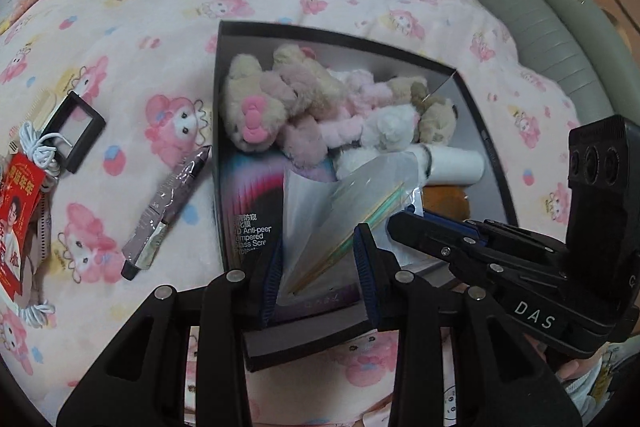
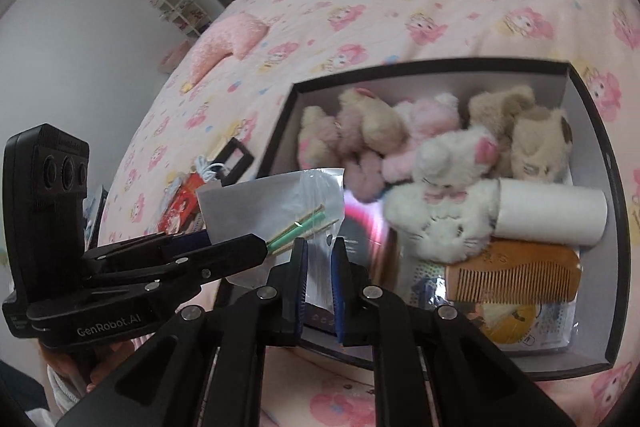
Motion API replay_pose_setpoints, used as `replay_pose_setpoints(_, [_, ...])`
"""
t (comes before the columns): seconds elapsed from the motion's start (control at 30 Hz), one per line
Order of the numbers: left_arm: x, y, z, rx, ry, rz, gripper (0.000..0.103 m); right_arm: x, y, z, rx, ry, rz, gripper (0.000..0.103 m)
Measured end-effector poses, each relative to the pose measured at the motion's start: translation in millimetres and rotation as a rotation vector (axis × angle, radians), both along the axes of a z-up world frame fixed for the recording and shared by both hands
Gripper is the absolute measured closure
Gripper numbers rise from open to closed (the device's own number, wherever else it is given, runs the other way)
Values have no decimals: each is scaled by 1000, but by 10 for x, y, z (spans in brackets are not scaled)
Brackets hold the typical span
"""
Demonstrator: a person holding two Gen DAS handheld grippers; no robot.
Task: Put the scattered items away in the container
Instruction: 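Lift the held zip bag and carry it over the black box, then lower the zip bag into the box and open the right gripper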
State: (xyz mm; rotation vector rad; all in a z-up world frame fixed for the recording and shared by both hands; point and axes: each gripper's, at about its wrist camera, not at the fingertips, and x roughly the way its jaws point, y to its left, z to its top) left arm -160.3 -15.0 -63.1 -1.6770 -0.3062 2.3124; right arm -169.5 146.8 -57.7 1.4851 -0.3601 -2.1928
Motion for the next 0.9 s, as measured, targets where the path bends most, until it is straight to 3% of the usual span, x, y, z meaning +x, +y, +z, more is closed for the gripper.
replay_pose_setpoints(0.2, [-103,180,-75,-179,-22,-38,53,-194,40,-356,-5,-158,-26,92])
replay_pose_setpoints(0.43, [-51,46,142,-182,28,-11,51,-211,130,-325,-10,-143,-78,92])
replay_pose_setpoints(0.53, [-25,15,231,-122,58,6,55,-215,104,-347,-8,-155,-74,92])
replay_pose_setpoints(0.63, [-69,137,136,-58,42,-1,78,-222,177,-304,-25,-136,-126,92])
replay_pose_setpoints(0.77, [-123,404,-113,-70,0,-31,83,-184,356,-120,36,-26,-237,92])
replay_pose_setpoints(0.9, [-258,549,-369,-88,-76,-25,83,-183,367,-196,26,-63,-236,92])
